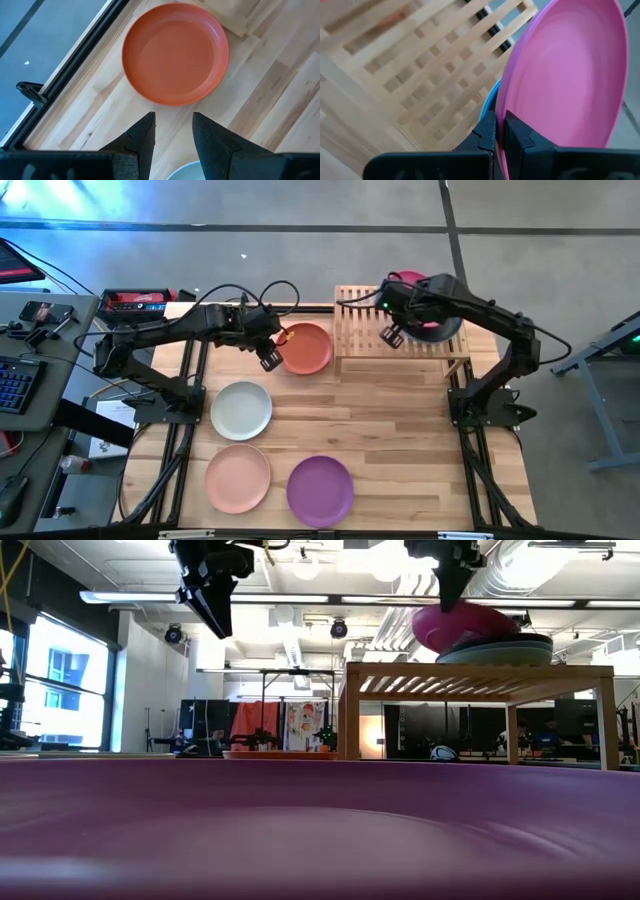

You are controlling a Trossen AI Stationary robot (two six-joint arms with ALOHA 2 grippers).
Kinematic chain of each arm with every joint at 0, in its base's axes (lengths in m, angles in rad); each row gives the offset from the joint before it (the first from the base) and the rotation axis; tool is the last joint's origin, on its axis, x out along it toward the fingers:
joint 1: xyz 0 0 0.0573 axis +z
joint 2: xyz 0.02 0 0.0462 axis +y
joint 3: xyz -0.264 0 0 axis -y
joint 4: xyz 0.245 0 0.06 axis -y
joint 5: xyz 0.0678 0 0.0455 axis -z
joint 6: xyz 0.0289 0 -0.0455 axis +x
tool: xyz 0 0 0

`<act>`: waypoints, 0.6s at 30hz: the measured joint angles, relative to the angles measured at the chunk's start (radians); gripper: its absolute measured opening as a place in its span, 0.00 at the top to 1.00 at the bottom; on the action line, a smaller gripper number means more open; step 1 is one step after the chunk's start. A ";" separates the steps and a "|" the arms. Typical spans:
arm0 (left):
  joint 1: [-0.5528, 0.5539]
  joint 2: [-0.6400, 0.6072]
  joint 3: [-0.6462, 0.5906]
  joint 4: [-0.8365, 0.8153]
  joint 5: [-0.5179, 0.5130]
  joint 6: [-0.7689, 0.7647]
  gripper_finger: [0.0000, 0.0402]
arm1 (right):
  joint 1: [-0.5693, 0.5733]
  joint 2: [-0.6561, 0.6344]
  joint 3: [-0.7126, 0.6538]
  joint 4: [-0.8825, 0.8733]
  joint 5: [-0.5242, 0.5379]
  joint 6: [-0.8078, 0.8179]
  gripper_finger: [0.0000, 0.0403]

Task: Place and stack plates onto a shelf
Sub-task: Stack the pink plate on top of the black plate on the shelf

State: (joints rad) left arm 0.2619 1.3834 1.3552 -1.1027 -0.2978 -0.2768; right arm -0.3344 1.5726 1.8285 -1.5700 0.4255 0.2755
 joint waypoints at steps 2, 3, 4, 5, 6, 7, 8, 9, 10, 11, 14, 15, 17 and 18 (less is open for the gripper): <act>0.000 0.000 0.000 0.000 0.000 0.000 0.70 | 0.000 0.000 -0.024 0.000 0.002 -0.009 1.00; 0.000 0.000 0.000 0.000 0.000 0.000 0.70 | 0.000 0.000 -0.038 -0.001 0.001 -0.009 1.00; 0.000 0.000 0.000 0.000 0.000 0.000 0.70 | 0.000 0.000 -0.050 -0.001 -0.002 -0.007 1.00; 0.000 0.000 0.000 0.000 0.000 0.000 0.70 | 0.000 0.000 -0.060 0.000 -0.007 -0.003 1.00; 0.000 0.000 0.000 0.000 0.000 0.000 0.70 | 0.000 0.000 -0.070 -0.001 -0.011 0.003 1.00; 0.000 0.000 0.000 0.000 0.000 0.000 0.70 | 0.000 0.000 -0.080 -0.001 -0.011 0.008 1.00; 0.000 0.000 0.000 0.000 0.000 0.000 0.70 | 0.000 0.000 -0.089 -0.001 -0.013 0.013 1.00; 0.000 0.000 0.000 0.000 0.000 0.000 0.70 | 0.000 0.000 -0.098 -0.001 -0.016 0.020 1.00; 0.000 0.000 0.000 0.000 0.000 0.000 0.70 | 0.000 0.000 -0.105 -0.001 -0.018 0.030 1.00; 0.000 0.000 0.000 0.000 0.000 0.000 0.70 | 0.000 0.000 -0.111 -0.001 -0.020 0.038 1.00; 0.000 0.000 0.000 0.000 0.000 0.000 0.70 | 0.000 0.001 -0.113 0.000 -0.025 0.041 1.00; 0.000 0.000 0.000 0.000 0.000 0.000 0.70 | 0.001 0.001 -0.113 -0.001 -0.025 0.042 1.00; 0.000 0.000 0.000 0.000 0.000 0.000 0.70 | 0.001 0.001 -0.113 0.000 -0.027 0.056 1.00; 0.000 0.000 0.000 0.000 0.000 0.000 0.70 | 0.001 -0.001 -0.113 0.000 -0.033 0.059 1.00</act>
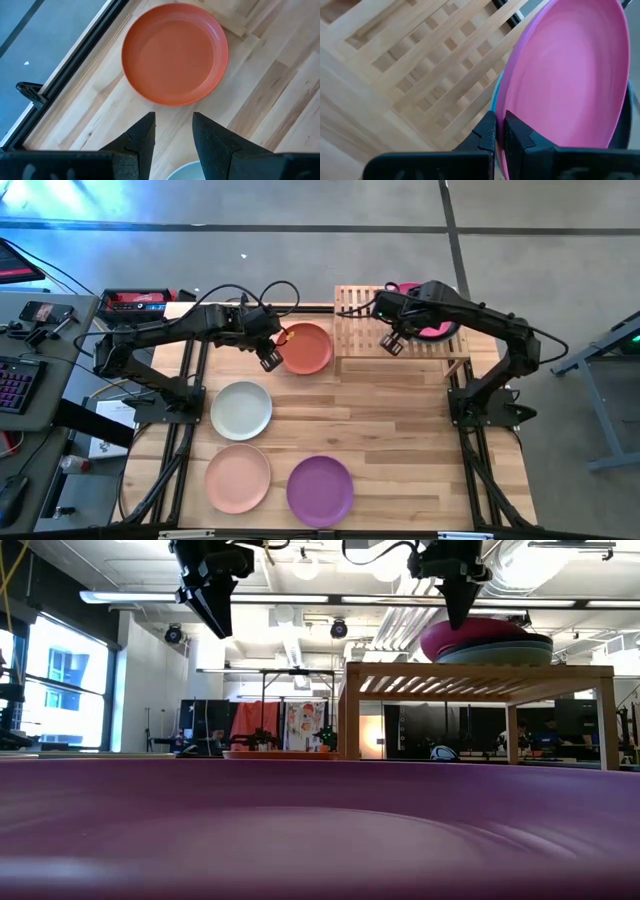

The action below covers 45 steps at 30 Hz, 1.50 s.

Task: Place and stack plates onto a shelf
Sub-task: Stack the pink plate on top of the black plate on the shelf

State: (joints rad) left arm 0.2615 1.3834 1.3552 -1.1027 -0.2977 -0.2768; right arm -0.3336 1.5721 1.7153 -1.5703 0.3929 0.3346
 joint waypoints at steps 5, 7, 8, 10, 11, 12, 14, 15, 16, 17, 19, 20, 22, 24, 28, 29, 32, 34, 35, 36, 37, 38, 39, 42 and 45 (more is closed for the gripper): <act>0.000 0.000 0.000 0.000 0.000 0.000 0.70 | 0.000 -0.026 0.000 0.000 -0.006 0.001 1.00; 0.000 0.000 0.000 0.000 0.000 0.000 0.70 | 0.000 -0.045 0.000 0.000 -0.002 0.001 1.00; 0.000 0.000 0.000 0.000 0.000 0.000 0.70 | 0.000 -0.056 0.000 0.000 -0.001 0.006 1.00; 0.000 0.000 0.000 0.001 0.000 0.000 0.70 | 0.000 -0.078 0.000 -0.001 0.000 0.014 1.00; 0.000 0.000 0.000 0.001 0.000 0.000 0.70 | 0.000 -0.088 0.000 -0.001 0.004 0.020 1.00; 0.000 0.000 0.000 0.002 0.000 0.000 0.70 | 0.000 -0.098 0.000 -0.001 0.009 0.024 1.00; 0.000 0.000 0.000 0.002 0.000 0.000 0.70 | 0.000 -0.114 0.001 -0.001 0.017 0.023 1.00; 0.000 0.000 0.000 0.002 0.000 0.000 0.70 | 0.000 -0.121 0.001 -0.001 0.017 0.023 1.00; 0.000 0.000 0.000 0.002 0.000 0.000 0.70 | 0.000 -0.125 0.001 -0.001 0.017 0.022 1.00; 0.000 0.000 0.000 0.002 0.000 -0.001 0.70 | 0.000 -0.128 0.001 -0.001 0.017 0.016 1.00; 0.000 0.000 0.000 0.003 -0.001 -0.006 0.70 | 0.000 -0.128 0.001 -0.001 0.017 0.000 1.00; 0.000 0.000 0.000 0.004 0.000 -0.007 0.70 | 0.000 -0.128 0.001 -0.001 0.016 -0.005 1.00; 0.000 0.000 0.000 0.004 -0.001 -0.007 0.70 | 0.000 -0.128 0.001 -0.001 0.017 -0.022 1.00; 0.000 0.000 0.000 0.004 -0.001 -0.008 0.70 | 0.000 -0.125 0.001 -0.001 0.016 -0.024 1.00; 0.000 0.000 0.000 0.004 0.000 -0.008 0.70 | 0.000 -0.125 0.001 -0.001 0.016 -0.027 1.00; 0.000 0.000 0.000 0.004 0.000 -0.008 0.70 | 0.000 -0.125 0.001 -0.001 0.017 -0.030 1.00; 0.000 0.000 0.000 0.004 -0.001 -0.006 0.70 | 0.000 -0.125 0.001 -0.001 0.022 -0.048 1.00; 0.000 0.000 0.000 0.004 -0.001 0.007 0.70 | 0.000 -0.125 0.001 -0.001 0.022 -0.048 1.00; 0.000 0.000 0.000 0.004 -0.001 0.014 0.70 | 0.000 -0.125 0.001 -0.001 0.022 -0.048 1.00; 0.000 0.000 0.000 0.004 -0.001 0.017 0.70 | 0.000 -0.125 0.001 -0.001 0.021 -0.047 1.00; 0.000 0.000 0.000 0.004 -0.001 0.017 0.70 | 0.000 -0.125 0.001 0.000 0.015 -0.047 1.00; 0.000 0.000 0.000 0.004 -0.001 0.017 0.70 | 0.000 -0.125 0.001 -0.001 0.012 -0.047 1.00; 0.000 0.000 0.000 0.004 -0.001 0.017 0.70 | 0.000 -0.126 0.001 -0.001 0.007 -0.047 1.00; 0.000 0.000 0.000 0.004 -0.001 0.017 0.70 | 0.000 -0.132 0.001 0.000 -0.001 -0.042 1.00; 0.000 0.000 0.000 0.004 -0.001 0.017 0.70 | 0.000 -0.164 0.001 0.000 -0.001 -0.021 1.00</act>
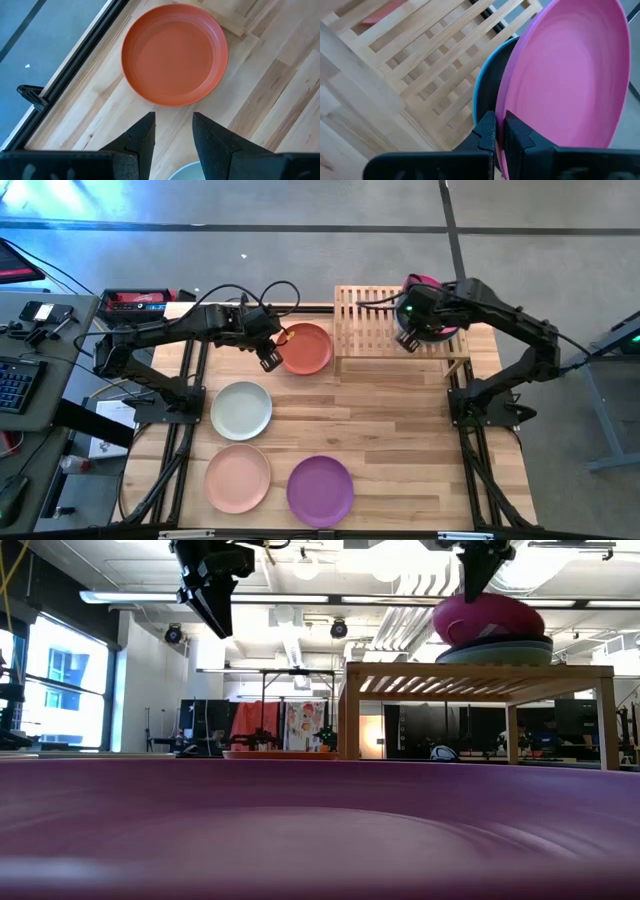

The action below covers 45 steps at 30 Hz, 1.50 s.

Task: Place and stack plates onto a shelf
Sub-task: Stack the pink plate on top of the black plate on the shelf

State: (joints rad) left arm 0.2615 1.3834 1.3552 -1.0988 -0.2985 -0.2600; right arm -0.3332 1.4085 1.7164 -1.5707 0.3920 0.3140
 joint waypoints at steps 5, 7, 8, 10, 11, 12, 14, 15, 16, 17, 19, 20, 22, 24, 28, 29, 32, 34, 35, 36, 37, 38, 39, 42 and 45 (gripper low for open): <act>0.000 0.000 0.000 0.000 0.000 0.000 0.70 | 0.000 -0.076 0.000 -0.001 0.025 0.031 1.00; 0.000 0.000 0.000 0.000 0.000 0.000 0.70 | 0.000 -0.105 0.000 -0.001 0.042 0.050 1.00; 0.000 0.000 0.000 0.000 0.000 0.000 0.70 | 0.000 -0.120 -0.006 0.002 0.047 0.057 1.00; 0.000 0.000 0.000 0.000 0.000 -0.001 0.70 | 0.000 -0.153 -0.045 0.001 0.059 0.078 1.00; 0.000 0.000 0.000 0.000 0.000 -0.001 0.70 | 0.000 -0.170 -0.075 0.000 0.069 0.089 1.00; 0.000 0.000 0.000 0.000 0.000 -0.001 0.70 | 0.000 -0.187 -0.107 -0.001 0.078 0.098 1.00; 0.000 0.000 0.000 0.000 0.000 -0.001 0.70 | 0.000 -0.218 -0.163 -0.002 0.096 0.107 1.00; 0.000 0.000 0.000 0.000 0.000 -0.001 0.70 | 0.000 -0.229 -0.185 -0.002 0.102 0.102 1.00; 0.000 0.000 0.000 0.000 0.000 -0.001 0.70 | 0.000 -0.237 -0.203 -0.003 0.106 0.087 1.00; 0.000 0.000 0.000 0.000 0.000 -0.001 0.70 | 0.000 -0.241 -0.218 -0.003 0.106 0.066 1.00; 0.000 0.000 0.000 0.000 0.000 -0.010 0.70 | 0.000 -0.238 -0.234 -0.002 0.114 0.039 1.00; 0.000 0.000 0.000 0.000 0.000 -0.019 0.70 | 0.000 -0.234 -0.235 0.000 0.118 0.025 1.00; 0.000 0.000 0.000 0.000 0.000 -0.025 0.70 | 0.000 -0.220 -0.232 0.003 0.127 -0.009 1.00; 0.000 0.000 0.000 0.000 0.000 -0.026 0.70 | 0.000 -0.203 -0.232 0.015 0.127 -0.060 1.00; 0.000 0.000 0.000 0.000 0.000 -0.027 0.70 | 0.000 -0.159 -0.232 0.023 0.104 -0.139 1.00; 0.000 0.000 0.000 0.000 0.000 -0.027 0.70 | 0.000 -0.145 -0.232 0.023 0.096 -0.160 1.00; 0.000 0.000 0.000 0.000 0.000 -0.042 0.70 | 0.013 -0.108 -0.232 0.022 0.087 -0.209 1.00; 0.000 0.000 0.000 0.000 0.000 -0.046 0.70 | 0.026 -0.085 -0.232 0.019 0.089 -0.234 1.00; 0.000 0.000 0.000 0.000 0.000 -0.046 0.70 | 0.035 -0.075 -0.232 0.015 0.089 -0.238 1.00; 0.000 0.000 0.000 0.000 0.000 -0.045 0.70 | 0.042 -0.065 -0.232 0.005 0.089 -0.240 1.00; 0.000 0.000 0.000 0.000 0.000 -0.045 0.70 | 0.049 -0.058 -0.232 -0.003 0.089 -0.237 1.00; 0.000 0.000 0.000 0.000 0.000 -0.046 0.70 | 0.058 -0.051 -0.232 -0.001 0.088 -0.235 1.00; 0.000 0.000 0.000 0.000 0.000 -0.047 0.70 | 0.067 -0.046 -0.232 0.000 0.084 -0.236 1.00; 0.000 0.000 0.000 0.000 0.000 -0.051 0.70 | 0.082 -0.039 -0.231 -0.001 0.096 -0.231 1.00; 0.000 0.000 0.000 0.000 0.000 -0.052 0.70 | 0.077 -0.036 -0.231 0.000 0.072 -0.219 1.00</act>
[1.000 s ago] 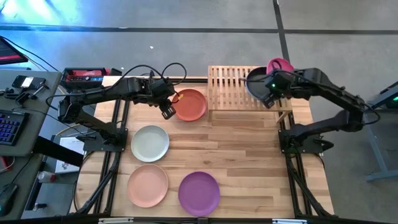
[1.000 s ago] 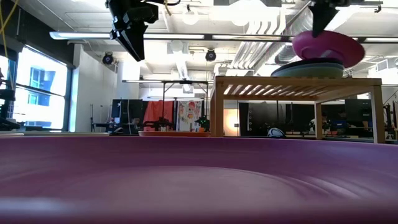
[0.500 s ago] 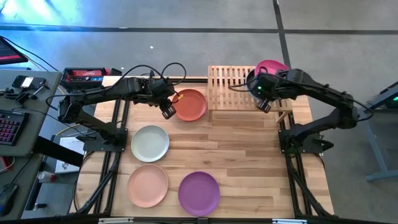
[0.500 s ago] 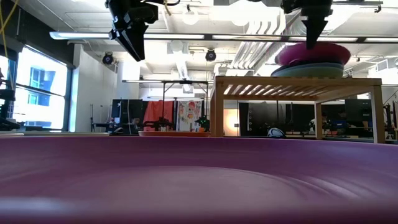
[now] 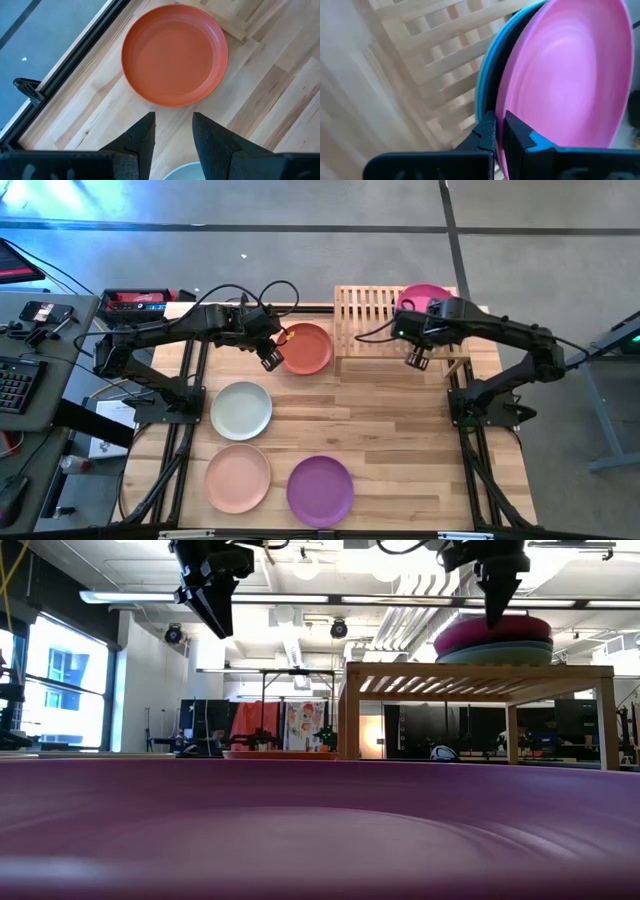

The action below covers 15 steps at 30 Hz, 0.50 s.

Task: Place and stack plates onto a shelf
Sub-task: Stack the pink plate on top of the black plate on the shelf

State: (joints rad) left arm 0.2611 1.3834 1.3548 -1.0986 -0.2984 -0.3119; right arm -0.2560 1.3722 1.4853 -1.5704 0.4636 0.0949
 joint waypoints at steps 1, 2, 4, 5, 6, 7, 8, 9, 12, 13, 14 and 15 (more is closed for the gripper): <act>0.000 0.000 0.000 0.000 0.000 0.000 0.70 | -0.004 -0.001 0.000 -0.001 -0.015 0.010 1.00; 0.000 0.000 0.000 0.000 0.000 0.000 0.70 | -0.008 -0.001 0.000 -0.001 -0.031 0.021 1.00; 0.000 0.000 0.000 0.000 0.000 0.000 0.70 | -0.018 -0.001 0.000 0.000 -0.055 0.032 1.00; 0.000 0.000 0.000 0.000 0.000 0.000 0.70 | -0.021 -0.001 0.000 0.000 -0.056 0.032 1.00; 0.000 0.000 0.000 0.000 0.000 0.000 0.70 | -0.025 -0.001 0.000 0.000 -0.055 0.033 1.00; 0.000 0.000 0.000 0.000 0.000 0.000 0.70 | -0.026 -0.001 0.000 0.000 -0.053 0.033 1.00; 0.000 0.000 0.000 0.000 0.000 0.000 0.70 | -0.026 -0.001 0.000 0.000 -0.050 0.033 1.00; 0.000 0.000 0.000 0.000 0.000 0.000 0.70 | -0.026 -0.001 0.000 0.000 -0.048 0.035 1.00; 0.000 0.000 0.000 0.000 0.000 0.000 0.70 | -0.026 -0.001 0.000 0.000 -0.048 0.033 0.99; 0.000 0.000 0.000 0.000 0.000 0.000 0.70 | -0.026 -0.001 0.000 0.000 -0.048 0.032 0.98; 0.000 0.000 0.000 0.000 0.000 0.000 0.70 | -0.026 -0.001 0.000 0.000 -0.049 0.037 0.97; 0.000 0.000 0.000 0.000 0.000 0.000 0.70 | -0.026 -0.001 0.000 -0.001 -0.049 0.039 0.95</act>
State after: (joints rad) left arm 0.2611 1.3834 1.3548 -1.0988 -0.2981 -0.3115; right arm -0.2817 1.3716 1.4853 -1.5711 0.4145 0.1344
